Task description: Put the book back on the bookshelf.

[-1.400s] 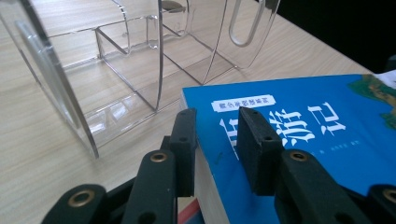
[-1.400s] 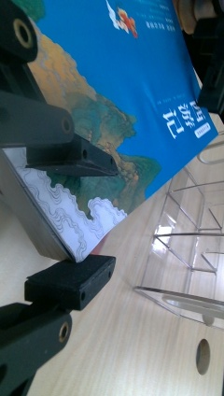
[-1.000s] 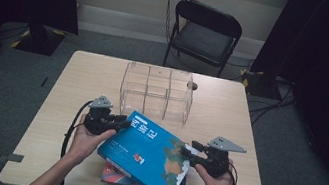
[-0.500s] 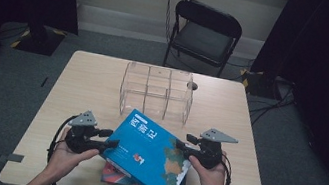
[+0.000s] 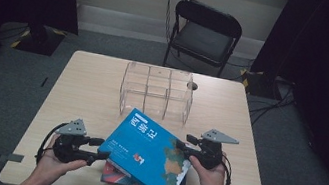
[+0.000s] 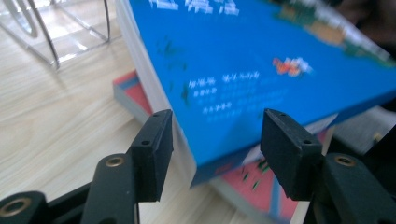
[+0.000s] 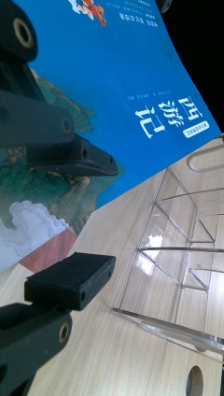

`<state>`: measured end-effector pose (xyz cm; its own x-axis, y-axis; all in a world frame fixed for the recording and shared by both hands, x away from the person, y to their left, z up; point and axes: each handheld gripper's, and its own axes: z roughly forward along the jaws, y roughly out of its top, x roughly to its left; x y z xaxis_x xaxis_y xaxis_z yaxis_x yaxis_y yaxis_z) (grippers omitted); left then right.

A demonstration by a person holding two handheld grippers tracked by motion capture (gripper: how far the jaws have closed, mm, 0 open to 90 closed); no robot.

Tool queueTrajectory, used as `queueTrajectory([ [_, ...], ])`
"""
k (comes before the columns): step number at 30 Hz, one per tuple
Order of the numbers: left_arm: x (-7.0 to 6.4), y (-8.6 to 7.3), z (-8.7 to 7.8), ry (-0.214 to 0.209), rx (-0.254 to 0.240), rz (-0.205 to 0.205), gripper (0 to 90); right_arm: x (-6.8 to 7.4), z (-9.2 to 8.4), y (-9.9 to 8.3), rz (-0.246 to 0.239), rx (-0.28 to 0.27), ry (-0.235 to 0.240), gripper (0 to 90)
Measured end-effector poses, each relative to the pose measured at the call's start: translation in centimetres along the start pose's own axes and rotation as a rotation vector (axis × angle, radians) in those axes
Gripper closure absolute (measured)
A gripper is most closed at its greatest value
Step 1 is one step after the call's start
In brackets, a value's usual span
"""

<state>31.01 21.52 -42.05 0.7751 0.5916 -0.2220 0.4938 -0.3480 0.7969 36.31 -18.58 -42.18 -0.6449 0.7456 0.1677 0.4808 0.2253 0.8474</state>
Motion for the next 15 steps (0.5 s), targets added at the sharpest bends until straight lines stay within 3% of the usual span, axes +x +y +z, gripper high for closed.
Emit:
queueTrajectory([
  [2, 0.2, -0.4, 0.1, -0.015, -0.007, -0.020, 44.6, -0.2, 0.0, -0.1, 0.018, -0.002, 0.013, 50.2],
  [6, 0.1, -0.3, 0.1, -0.004, -0.008, 0.008, 44.7, -0.1, 0.0, -0.2, 0.021, -0.008, 0.009, 51.8],
  [8, 0.2, -0.4, 0.2, -0.014, -0.012, -0.014, 44.9, -0.1, 0.0, -0.2, 0.023, -0.007, 0.021, 52.9],
  [9, 0.2, -0.5, 0.2, -0.012, -0.014, -0.018, 44.9, 0.2, 0.1, -0.3, 0.029, 0.007, 0.066, 52.4],
  [11, 0.2, -0.5, 0.2, -0.013, -0.015, -0.020, 45.0, 0.5, 0.0, -0.3, 0.010, 0.001, 0.043, 52.3],
  [13, 0.2, -0.5, 0.2, -0.012, -0.013, -0.016, 44.9, 1.4, -0.1, -0.1, -0.058, 0.007, -0.017, 53.7],
  [15, 0.2, -0.5, 0.2, -0.011, -0.014, -0.017, 45.0, 1.1, -0.1, -0.1, -0.041, 0.016, 0.009, 53.7],
])
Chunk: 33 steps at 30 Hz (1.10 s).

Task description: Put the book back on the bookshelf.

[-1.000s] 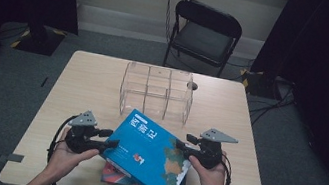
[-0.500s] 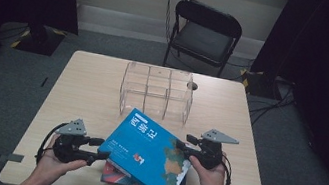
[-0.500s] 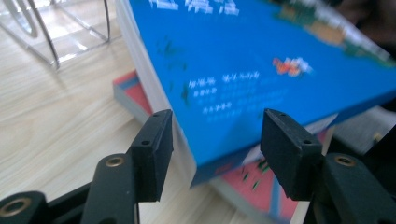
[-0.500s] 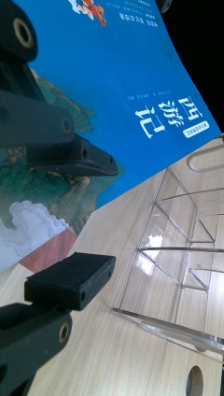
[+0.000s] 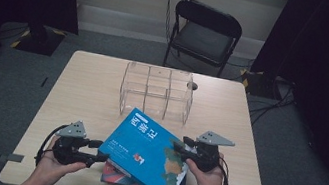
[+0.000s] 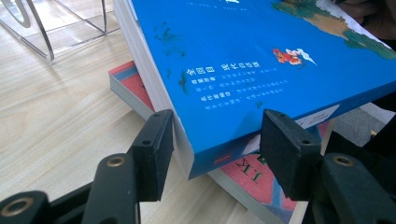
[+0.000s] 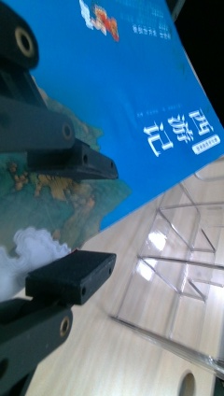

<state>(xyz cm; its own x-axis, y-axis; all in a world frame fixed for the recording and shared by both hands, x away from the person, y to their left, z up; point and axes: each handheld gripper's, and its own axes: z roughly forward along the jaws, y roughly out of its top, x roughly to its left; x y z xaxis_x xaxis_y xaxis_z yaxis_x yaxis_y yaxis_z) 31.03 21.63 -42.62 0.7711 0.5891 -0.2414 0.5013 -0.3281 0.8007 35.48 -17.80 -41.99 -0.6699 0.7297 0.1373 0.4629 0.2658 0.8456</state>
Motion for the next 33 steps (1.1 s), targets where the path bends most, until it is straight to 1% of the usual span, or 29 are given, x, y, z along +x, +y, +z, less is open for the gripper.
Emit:
queueTrajectory([
  [1, 0.0, 0.0, 0.0, 0.001, -0.001, 0.000, 45.1, 0.0, 0.0, 0.0, 0.005, -0.002, 0.002, 53.7],
  [2, -0.1, 0.0, 0.0, 0.015, -0.009, -0.007, 45.5, 0.0, -0.1, -0.1, 0.002, -0.003, 0.000, 53.8],
  [3, -0.1, 0.0, 0.0, 0.015, -0.009, -0.007, 46.2, 0.0, -0.1, -0.1, 0.002, -0.003, 0.000, 53.8],
  [4, -0.1, 0.0, 0.1, 0.039, -0.017, -0.010, 47.0, 0.0, -0.3, -0.2, 0.005, 0.002, 0.004, 53.7],
  [5, 0.0, 0.1, 0.2, 0.045, -0.018, -0.015, 47.6, -0.1, -0.4, -0.2, 0.009, 0.002, 0.011, 53.7],
  [6, 0.1, 0.2, 0.3, 0.048, -0.020, -0.022, 48.0, -0.2, -0.5, -0.3, 0.015, 0.003, 0.022, 53.7],
  [9, 0.5, 0.3, 0.5, 0.047, -0.028, -0.032, 48.5, -0.3, -0.8, -0.5, 0.023, 0.007, 0.033, 53.8],
  [10, 0.6, 0.4, 0.5, 0.056, -0.029, -0.029, 48.6, -0.4, -0.9, -0.6, 0.026, 0.005, 0.037, 53.7],
  [11, 0.6, 0.4, 0.6, 0.058, -0.036, -0.039, 48.7, -0.4, -1.0, -0.7, 0.030, 0.006, 0.042, 53.7],
  [13, 0.6, 0.6, 0.8, 0.088, -0.043, -0.038, 49.1, -0.4, -1.3, -0.9, 0.033, 0.011, 0.051, 53.6],
  [15, 0.6, 0.7, 1.0, 0.104, -0.047, -0.045, 49.2, -0.4, -1.6, -1.0, 0.038, 0.014, 0.054, 53.6],
  [18, 1.0, 1.0, 1.3, 0.108, -0.047, -0.049, 49.2, -0.1, -1.9, -1.3, 0.040, 0.013, 0.047, 53.6],
  [20, 1.1, 1.1, 1.4, 0.114, -0.052, -0.052, 49.3, -0.1, -2.1, -1.3, 0.042, 0.018, 0.051, 53.6],
  [21, 1.2, 1.3, 1.5, 0.122, -0.051, -0.045, 49.6, 0.0, -2.2, -1.4, 0.042, 0.020, 0.052, 53.5],
  [22, 1.2, 1.4, 1.7, 0.130, -0.056, -0.048, 50.7, 0.1, -2.6, -1.6, 0.040, 0.024, 0.052, 53.4],
  [23, 1.4, 1.7, 2.1, 0.154, -0.065, -0.047, 51.4, 0.3, -2.8, -1.7, 0.039, 0.025, 0.046, 53.3],
  [25, 1.4, 1.9, 2.3, 0.158, -0.068, -0.053, 52.4, 0.5, -3.0, -1.8, 0.032, 0.027, 0.044, 53.3],
  [26, 1.4, 2.2, 2.5, 0.151, -0.064, -0.045, 61.2, 0.7, -3.3, -2.0, 0.031, 0.030, 0.045, 53.2],
  [27, 1.4, 2.2, 2.5, 0.151, -0.064, -0.045, 61.2, 0.7, -3.3, -2.0, 0.031, 0.030, 0.045, 53.2],
  [28, 1.4, 2.5, 2.9, 0.173, -0.071, -0.037, 61.2, 0.8, -3.7, -2.2, 0.035, 0.033, 0.050, 53.2],
  [32, 1.8, 3.0, 3.3, 0.170, -0.062, -0.042, 61.3, 1.0, -4.1, -2.2, 0.034, 0.052, 0.057, 53.1],
  [33, 2.0, 3.4, 3.7, 0.186, -0.061, -0.032, 61.5, 1.1, -4.4, -2.3, 0.028, 0.069, 0.067, 53.1],
])
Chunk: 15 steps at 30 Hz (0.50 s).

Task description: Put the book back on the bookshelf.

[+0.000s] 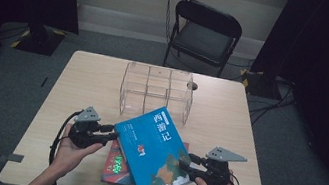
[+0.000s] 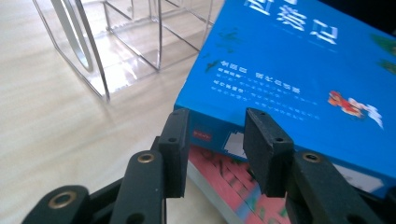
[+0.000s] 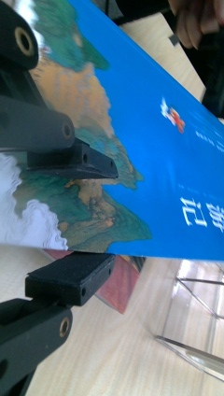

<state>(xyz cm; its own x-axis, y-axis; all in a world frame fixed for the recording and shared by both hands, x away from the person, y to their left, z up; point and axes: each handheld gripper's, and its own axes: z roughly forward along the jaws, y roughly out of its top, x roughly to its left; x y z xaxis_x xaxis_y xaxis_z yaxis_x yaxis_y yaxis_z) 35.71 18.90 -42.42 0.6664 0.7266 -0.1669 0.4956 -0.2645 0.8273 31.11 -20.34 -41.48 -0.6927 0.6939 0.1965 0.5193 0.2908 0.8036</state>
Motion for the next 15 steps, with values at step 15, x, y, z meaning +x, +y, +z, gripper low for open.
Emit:
queueTrajectory([
  [15, -0.9, -0.6, 0.7, -0.058, 0.007, -0.036, 62.1, -2.9, 2.5, 4.2, 0.008, -0.006, 0.017, 54.9],
])
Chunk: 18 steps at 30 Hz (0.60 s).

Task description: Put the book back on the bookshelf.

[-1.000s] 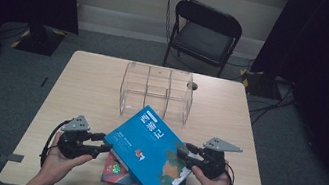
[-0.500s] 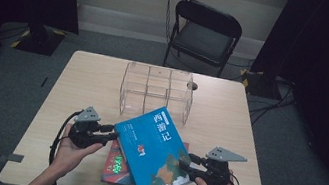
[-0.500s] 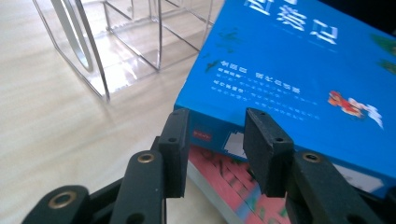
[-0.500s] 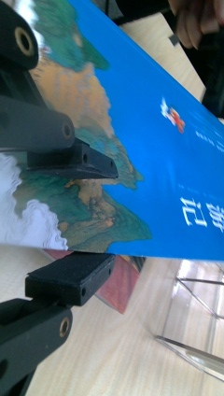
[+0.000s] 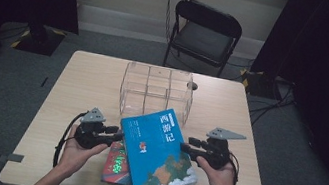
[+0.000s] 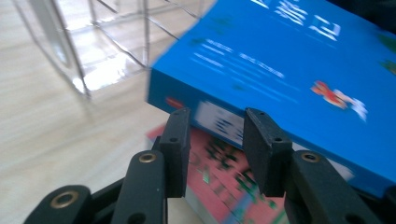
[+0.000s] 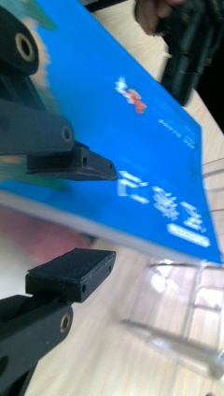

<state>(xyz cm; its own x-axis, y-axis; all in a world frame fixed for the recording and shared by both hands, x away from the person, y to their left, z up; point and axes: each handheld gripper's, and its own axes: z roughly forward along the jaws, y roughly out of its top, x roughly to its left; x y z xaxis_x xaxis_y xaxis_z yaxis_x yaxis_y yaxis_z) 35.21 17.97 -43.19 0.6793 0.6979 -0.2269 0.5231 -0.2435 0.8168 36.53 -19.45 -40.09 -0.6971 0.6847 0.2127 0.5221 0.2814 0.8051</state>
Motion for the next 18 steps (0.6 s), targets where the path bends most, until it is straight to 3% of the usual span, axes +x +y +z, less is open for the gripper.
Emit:
queueTrajectory([
  [5, -0.6, -0.1, -0.1, 0.009, -0.006, 0.017, 62.1, -0.1, 1.6, 0.6, -0.010, -0.031, -0.002, 54.2],
  [6, -0.3, -0.1, -0.1, -0.004, -0.009, 0.003, 62.1, -0.1, 2.3, 0.4, 0.008, -0.006, 0.016, 53.4],
  [8, -0.2, 0.0, -0.1, -0.008, -0.012, 0.000, 61.8, 0.1, 2.6, 0.3, -0.002, 0.008, 0.002, 51.7],
  [11, -0.2, 0.3, 0.0, 0.002, -0.020, 0.006, 61.5, 0.3, 2.5, 0.0, 0.021, 0.006, 0.005, 50.8],
  [18, 0.0, 1.0, 0.3, -0.001, -0.038, -0.006, 61.8, 1.0, 1.4, -1.1, 0.020, -0.003, -0.004, 50.7],
])
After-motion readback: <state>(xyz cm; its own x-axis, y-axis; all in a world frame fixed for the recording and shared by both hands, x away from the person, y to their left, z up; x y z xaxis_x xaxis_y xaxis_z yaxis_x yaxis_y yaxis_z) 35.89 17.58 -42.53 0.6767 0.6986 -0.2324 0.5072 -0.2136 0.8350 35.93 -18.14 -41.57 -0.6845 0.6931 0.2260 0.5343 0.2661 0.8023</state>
